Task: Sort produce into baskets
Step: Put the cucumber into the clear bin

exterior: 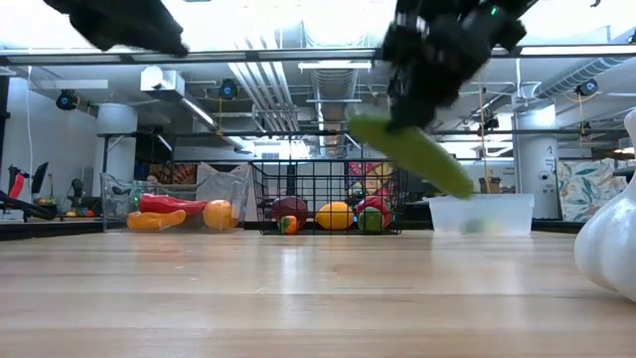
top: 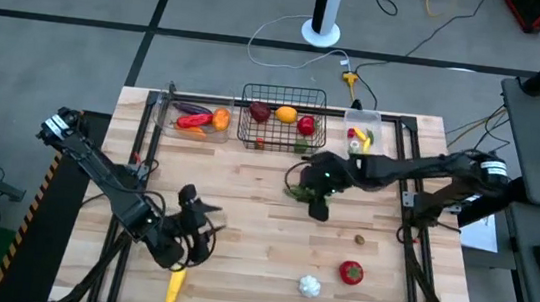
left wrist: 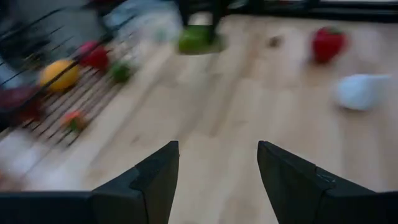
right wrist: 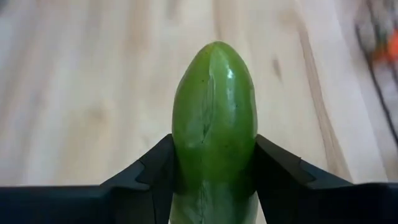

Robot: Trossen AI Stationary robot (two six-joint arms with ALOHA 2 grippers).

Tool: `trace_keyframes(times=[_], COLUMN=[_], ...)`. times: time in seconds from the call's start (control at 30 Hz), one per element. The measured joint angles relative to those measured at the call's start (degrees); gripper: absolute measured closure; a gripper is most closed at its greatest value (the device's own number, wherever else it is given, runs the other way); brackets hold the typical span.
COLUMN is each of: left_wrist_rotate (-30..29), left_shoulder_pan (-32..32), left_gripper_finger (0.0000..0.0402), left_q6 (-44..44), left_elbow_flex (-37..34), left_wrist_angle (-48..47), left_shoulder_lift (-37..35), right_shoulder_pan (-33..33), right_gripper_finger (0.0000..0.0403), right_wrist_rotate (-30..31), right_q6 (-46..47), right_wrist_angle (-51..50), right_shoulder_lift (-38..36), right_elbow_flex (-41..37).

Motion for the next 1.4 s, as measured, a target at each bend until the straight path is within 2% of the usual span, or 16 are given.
trace_keyframes(times=[0.23, 0.33, 0.6, 0.7, 0.9, 1.23, 1.4], left_wrist_rotate=[15.0, 18.1, 17.9, 17.9, 18.1, 19.6, 19.6], left_shoulder_pan=[0.3, 0.4, 3.2, 4.6, 7.7, 9.2, 9.5], left_gripper_finger=[0.0225, 0.0233, 0.0238, 0.0238, 0.0228, 0.0145, 0.0128], left_q6=[27.8, 36.1, 38.2, 38.1, 36.4, 35.4, 35.7], left_elbow_flex=[-7.2, -12.0, -23.1, -25.1, -25.3, -25.2, -25.1], left_wrist_angle=[35.4, 50.0, 73.3, 77.4, 78.0, 78.4, 79.0], left_shoulder_lift=[0.0, 0.0, 0.0, 0.0, 0.0, 0.0, 1.0], right_shoulder_pan=[7.5, 10.2, 14.7, 15.7, 16.0, 16.0, 16.0], right_gripper_finger=[0.0237, 0.0236, 0.0235, 0.0234, 0.0233, 0.0232, 0.0232], right_wrist_rotate=[-0.1, 0.1, 0.3, 0.3, 0.3, 0.2, 0.2], right_q6=[0.6, 0.5, 0.1, -1.2, -2.9, -5.1, -6.1], right_wrist_angle=[23.2, 33.0, 55.6, 64.2, 77.6, 78.3, 78.0], right_shoulder_lift=[-2.3, -2.1, 1.2, 4.3, 10.9, 16.4, 18.5], right_elbow_flex=[-3.5, -5.5, -8.7, -8.7, -7.4, -1.4, 1.6])
